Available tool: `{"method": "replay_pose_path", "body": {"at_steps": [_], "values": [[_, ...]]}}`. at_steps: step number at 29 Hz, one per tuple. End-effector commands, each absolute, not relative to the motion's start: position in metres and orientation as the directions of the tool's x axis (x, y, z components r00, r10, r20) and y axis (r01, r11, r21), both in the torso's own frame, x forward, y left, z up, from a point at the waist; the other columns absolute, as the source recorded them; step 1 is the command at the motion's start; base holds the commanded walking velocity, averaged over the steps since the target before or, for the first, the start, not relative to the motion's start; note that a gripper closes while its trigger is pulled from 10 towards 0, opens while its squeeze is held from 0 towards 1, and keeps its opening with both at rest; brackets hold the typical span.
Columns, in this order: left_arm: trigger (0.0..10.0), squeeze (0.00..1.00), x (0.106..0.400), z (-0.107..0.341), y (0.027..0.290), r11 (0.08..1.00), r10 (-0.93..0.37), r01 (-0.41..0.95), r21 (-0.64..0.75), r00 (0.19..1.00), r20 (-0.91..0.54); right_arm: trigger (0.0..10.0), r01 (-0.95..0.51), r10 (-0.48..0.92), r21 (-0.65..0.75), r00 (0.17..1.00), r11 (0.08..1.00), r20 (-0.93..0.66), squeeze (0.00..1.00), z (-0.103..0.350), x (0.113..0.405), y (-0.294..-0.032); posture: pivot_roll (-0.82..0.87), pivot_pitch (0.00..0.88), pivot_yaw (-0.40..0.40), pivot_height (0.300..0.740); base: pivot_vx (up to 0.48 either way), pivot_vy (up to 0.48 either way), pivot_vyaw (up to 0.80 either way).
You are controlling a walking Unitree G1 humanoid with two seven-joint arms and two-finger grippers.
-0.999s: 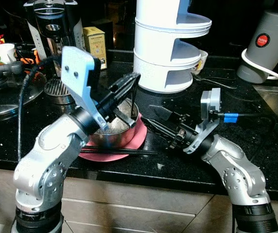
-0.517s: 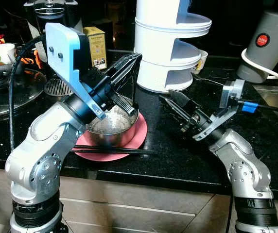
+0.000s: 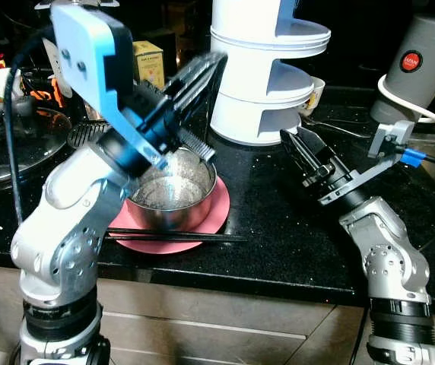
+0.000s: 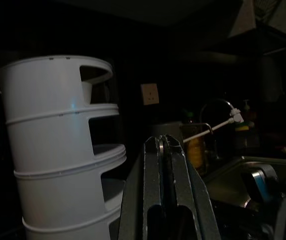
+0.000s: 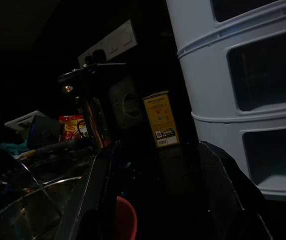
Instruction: Kitchen organization
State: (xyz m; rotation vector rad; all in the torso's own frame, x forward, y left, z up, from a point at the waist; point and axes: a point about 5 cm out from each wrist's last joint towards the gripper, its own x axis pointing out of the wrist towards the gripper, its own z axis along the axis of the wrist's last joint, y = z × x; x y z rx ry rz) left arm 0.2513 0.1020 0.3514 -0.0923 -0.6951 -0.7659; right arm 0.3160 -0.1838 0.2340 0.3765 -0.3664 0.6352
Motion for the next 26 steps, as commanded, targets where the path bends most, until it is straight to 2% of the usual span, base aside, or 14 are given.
{"method": "replay_pose_path", "body": {"at_steps": [1,11,20,21,26], "values": [[0.0,0.0,0.254,0.354,0.103,0.734,-0.605,0.656,0.178,0.512,0.609,10.0,-0.623,0.479,0.243,0.749,0.743,0.458,0.0,0.236,0.318,-0.186,0.02,0.0,-0.027,0.74,0.0,0.0,0.0],[0.0,0.0,0.267,0.371,0.111,0.755,-0.575,0.633,0.168,0.518,0.633,10.0,-0.615,0.472,0.238,0.755,0.752,0.455,0.0,0.234,0.317,-0.19,0.01,0.0,-0.024,0.74,0.0,0.0,0.0],[0.0,0.0,0.285,0.364,0.116,0.775,-0.553,0.615,0.145,0.55,0.626,10.0,-0.619,0.476,0.229,0.749,0.752,0.461,0.0,0.236,0.315,-0.194,0.01,0.0,-0.018,0.74,0.0,0.0,0.0],[10.0,0.0,0.293,0.358,0.118,0.789,-0.548,0.597,0.145,0.576,0.607,10.0,-0.634,0.489,0.224,0.737,0.74,0.467,0.0,0.236,0.312,-0.193,0.0,0.0,-0.015,0.74,0.0,-0.326,0.0],[10.0,0.0,0.3,0.353,0.123,0.802,-0.534,0.583,0.13,0.604,0.592,10.0,-0.654,0.515,0.213,0.721,0.725,0.463,0.0,0.235,0.308,-0.189,0.0,0.0,-0.012,0.74,0.0,-0.426,0.0]]}}
